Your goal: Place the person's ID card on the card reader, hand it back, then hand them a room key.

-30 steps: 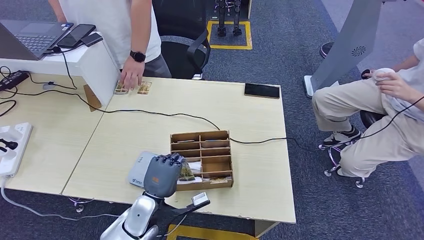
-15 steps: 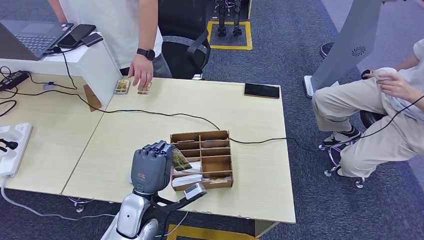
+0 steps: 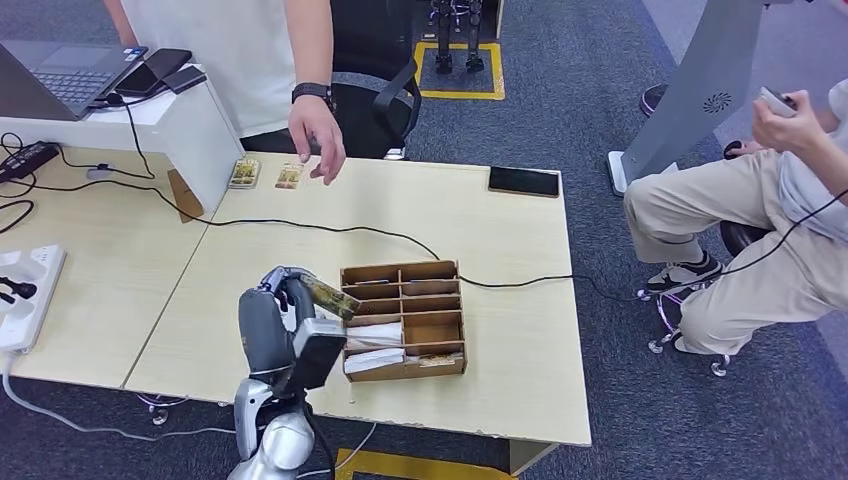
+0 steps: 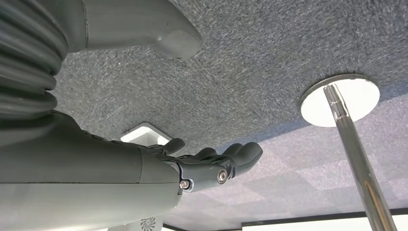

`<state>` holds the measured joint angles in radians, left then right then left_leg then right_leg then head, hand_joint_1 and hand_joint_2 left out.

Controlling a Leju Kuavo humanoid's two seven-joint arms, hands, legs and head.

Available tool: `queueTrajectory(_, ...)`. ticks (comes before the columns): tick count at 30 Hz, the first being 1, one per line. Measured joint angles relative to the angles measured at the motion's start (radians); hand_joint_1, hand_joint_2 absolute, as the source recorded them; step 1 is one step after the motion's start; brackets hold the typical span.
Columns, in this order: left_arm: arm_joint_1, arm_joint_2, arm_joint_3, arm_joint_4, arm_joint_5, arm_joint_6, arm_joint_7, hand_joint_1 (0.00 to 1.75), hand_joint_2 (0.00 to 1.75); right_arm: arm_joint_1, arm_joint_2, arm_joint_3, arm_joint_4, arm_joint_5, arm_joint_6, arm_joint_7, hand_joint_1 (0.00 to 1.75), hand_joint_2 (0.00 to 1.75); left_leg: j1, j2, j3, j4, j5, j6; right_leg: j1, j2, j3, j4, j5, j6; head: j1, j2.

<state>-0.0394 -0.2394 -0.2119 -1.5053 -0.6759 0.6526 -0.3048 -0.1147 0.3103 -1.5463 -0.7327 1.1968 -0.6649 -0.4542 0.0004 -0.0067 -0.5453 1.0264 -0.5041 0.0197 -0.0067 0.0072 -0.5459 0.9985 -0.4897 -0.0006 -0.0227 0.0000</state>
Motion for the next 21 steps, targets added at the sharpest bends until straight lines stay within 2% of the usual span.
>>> queueTrajectory(3, -0.040, -0.002, -0.001, 0.003, 0.279, -0.055, -0.014, 1.75, 1.75, -0.001, 0.003, 0.000, -0.004, 0.001, 0.000, -0.002, 0.00, 1.75, 0.000, 0.000, 0.000, 0.000, 0.000, 0.000, 0.000, 0.000, 0.000, 0.000, 0.000, 0.000, 0.000, 0.000)
queueTrajectory(7, -0.100, -0.005, -0.003, 0.004, 0.485, -0.095, -0.017, 1.75, 1.75, -0.002, 0.004, 0.000, -0.003, 0.007, 0.000, -0.013, 0.00, 1.75, 0.000, 0.000, 0.000, 0.000, 0.000, 0.000, 0.000, 0.000, 0.000, 0.000, 0.000, 0.000, 0.000, 0.000)
queueTrajectory(14, -0.192, 0.015, -0.003, 0.014, 0.698, -0.137, -0.039, 1.75, 1.75, -0.006, 0.003, 0.000, 0.004, 0.022, 0.000, -0.040, 0.00, 1.75, 0.000, 0.000, 0.000, 0.000, 0.000, 0.000, 0.000, 0.000, 0.000, 0.000, 0.000, 0.000, 0.000, 0.000)
queueTrajectory(21, -0.230, 0.043, -0.003, 0.016, 0.766, -0.150, -0.054, 1.75, 1.75, -0.008, 0.000, 0.000, 0.020, 0.037, 0.000, -0.048, 0.00, 1.75, 0.000, 0.000, 0.000, 0.000, 0.000, 0.000, 0.000, 0.000, 0.000, 0.000, 0.000, 0.000, 0.000, 0.000)
